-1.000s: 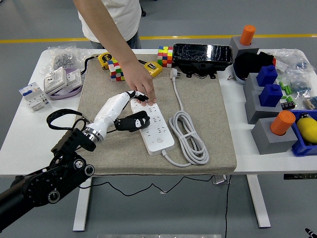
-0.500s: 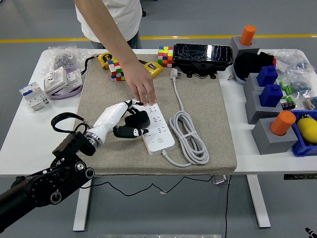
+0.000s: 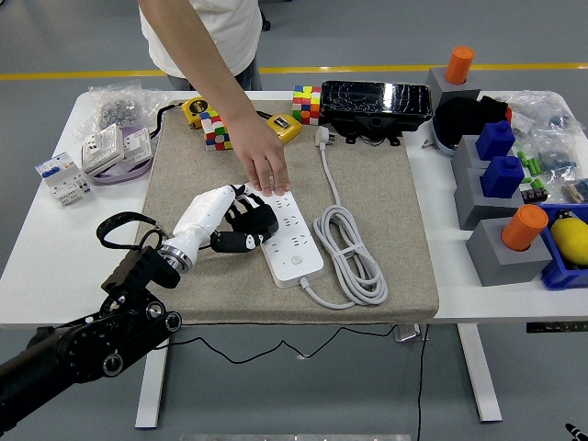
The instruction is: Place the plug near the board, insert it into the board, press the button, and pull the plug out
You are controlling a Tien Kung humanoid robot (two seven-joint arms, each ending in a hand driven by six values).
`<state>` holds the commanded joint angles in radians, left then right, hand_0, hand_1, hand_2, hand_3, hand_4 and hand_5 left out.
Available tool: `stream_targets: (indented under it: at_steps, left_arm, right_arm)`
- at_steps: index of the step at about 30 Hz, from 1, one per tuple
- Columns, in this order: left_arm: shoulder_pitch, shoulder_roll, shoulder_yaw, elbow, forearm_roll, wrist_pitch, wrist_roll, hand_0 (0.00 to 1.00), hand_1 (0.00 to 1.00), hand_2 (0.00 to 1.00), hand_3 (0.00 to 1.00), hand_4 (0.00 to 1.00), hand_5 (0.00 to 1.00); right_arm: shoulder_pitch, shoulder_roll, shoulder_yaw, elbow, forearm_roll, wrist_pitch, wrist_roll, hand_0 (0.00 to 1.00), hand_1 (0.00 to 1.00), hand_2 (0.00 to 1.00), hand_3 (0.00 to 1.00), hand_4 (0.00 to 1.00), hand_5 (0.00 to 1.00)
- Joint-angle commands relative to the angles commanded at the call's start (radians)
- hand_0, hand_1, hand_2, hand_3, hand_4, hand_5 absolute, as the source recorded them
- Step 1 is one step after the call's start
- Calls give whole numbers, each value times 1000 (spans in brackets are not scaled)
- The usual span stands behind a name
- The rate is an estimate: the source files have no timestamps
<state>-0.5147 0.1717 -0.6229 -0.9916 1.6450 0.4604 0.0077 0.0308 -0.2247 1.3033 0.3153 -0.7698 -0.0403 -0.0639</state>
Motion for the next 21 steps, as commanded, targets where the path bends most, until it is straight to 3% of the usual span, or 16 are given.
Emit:
stream_targets:
  at_steps: [9, 11, 15, 21]
  left_arm:
    - [14, 11, -35, -33, -52, 33, -114, 292, 249, 294, 468, 576, 2]
    - [26, 22, -54, -46, -59, 51, -161, 292, 249, 294, 468, 576, 2]
    - [39, 46, -71, -47, -69, 73, -205, 293, 251, 297, 477, 579, 2]
    - [45, 60, -76, 14, -50, 61, -176, 309, 268, 308, 495, 579, 2]
  right_arm:
    - [-2, 0, 10, -1, -5, 0, 0, 528, 622, 605, 546, 880, 402]
    - [-2, 0, 9, -1, -5, 0, 0, 528, 622, 605, 546, 880, 402]
    - [-2, 1, 10, 0, -6, 0, 0, 528, 622, 605, 546, 880, 402]
    - [-3, 2, 10, 0, -7, 0, 0, 529, 622, 603, 545, 880, 402]
